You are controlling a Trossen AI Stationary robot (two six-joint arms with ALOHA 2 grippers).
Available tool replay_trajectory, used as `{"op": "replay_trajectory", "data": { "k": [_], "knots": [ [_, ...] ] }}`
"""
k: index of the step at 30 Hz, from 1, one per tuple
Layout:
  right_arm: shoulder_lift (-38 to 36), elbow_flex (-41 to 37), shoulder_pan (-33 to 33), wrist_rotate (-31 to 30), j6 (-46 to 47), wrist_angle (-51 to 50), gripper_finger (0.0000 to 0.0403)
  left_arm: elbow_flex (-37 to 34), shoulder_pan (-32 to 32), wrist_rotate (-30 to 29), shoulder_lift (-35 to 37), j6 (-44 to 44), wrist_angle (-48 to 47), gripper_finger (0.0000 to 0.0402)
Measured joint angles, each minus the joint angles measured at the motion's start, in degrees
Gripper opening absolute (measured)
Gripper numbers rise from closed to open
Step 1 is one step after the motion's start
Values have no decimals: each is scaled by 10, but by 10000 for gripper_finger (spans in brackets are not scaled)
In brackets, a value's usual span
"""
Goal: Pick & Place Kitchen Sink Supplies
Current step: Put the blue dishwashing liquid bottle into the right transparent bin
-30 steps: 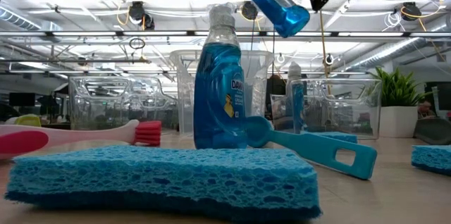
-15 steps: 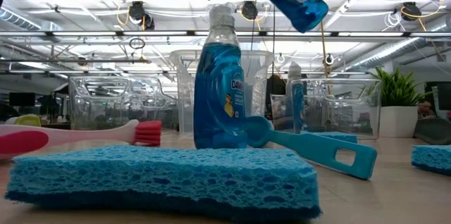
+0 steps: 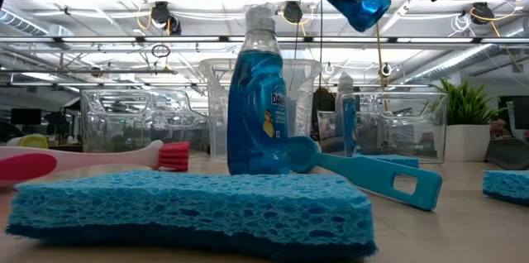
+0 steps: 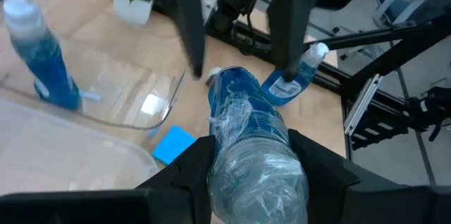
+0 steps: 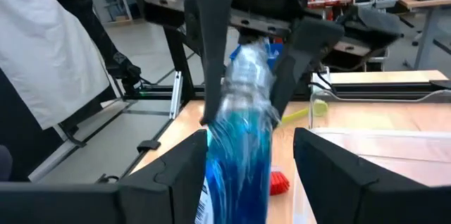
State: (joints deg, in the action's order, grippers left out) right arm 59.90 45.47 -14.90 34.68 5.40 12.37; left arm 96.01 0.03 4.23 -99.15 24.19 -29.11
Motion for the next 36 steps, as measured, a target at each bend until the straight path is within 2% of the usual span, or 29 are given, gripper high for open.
{"op": "replay_trajectory", "data": {
  "k": [15, 24, 36],
  "knots": [
    [0, 0, -1, -18, -5, -4, 208, 0, 8, -12, 0, -50, 15, 153],
    [7, 0, -1, -16, 2, -23, 208, 0, 9, 32, -31, -45, 43, 153],
    [14, 0, -1, 1, 15, -52, 208, -1, 10, 48, -43, -35, 49, 153]
  ]
}}
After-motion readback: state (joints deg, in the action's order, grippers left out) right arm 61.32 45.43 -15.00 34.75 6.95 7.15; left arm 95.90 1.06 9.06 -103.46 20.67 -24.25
